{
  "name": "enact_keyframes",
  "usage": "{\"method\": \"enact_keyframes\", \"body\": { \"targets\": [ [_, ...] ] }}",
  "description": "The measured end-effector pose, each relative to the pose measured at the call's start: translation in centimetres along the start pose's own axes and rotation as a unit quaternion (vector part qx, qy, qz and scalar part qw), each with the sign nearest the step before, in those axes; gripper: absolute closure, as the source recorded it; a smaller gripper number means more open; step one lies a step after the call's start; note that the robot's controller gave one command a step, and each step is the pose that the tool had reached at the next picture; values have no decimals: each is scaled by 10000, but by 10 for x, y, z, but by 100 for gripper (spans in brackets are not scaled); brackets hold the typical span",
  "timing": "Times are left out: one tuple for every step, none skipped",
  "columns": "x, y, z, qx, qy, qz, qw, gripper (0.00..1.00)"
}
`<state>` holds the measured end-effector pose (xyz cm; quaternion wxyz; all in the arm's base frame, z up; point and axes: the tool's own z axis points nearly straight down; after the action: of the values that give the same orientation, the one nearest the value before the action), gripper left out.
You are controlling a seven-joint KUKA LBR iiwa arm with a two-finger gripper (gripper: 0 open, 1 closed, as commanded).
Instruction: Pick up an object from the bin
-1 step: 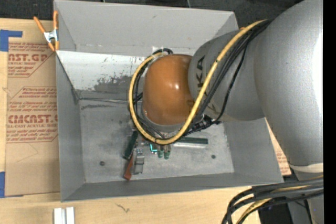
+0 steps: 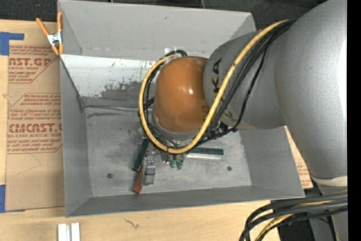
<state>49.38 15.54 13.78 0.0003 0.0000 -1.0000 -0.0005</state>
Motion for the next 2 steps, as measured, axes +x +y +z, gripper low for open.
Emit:
{"method": "enact_keyframes", "body": {
  "targets": [
    [-28,-15,50,1,-28,-1762,9844,0],
    [-42,-21,68,2,-4,-2210,9753,0]
  ]
}}
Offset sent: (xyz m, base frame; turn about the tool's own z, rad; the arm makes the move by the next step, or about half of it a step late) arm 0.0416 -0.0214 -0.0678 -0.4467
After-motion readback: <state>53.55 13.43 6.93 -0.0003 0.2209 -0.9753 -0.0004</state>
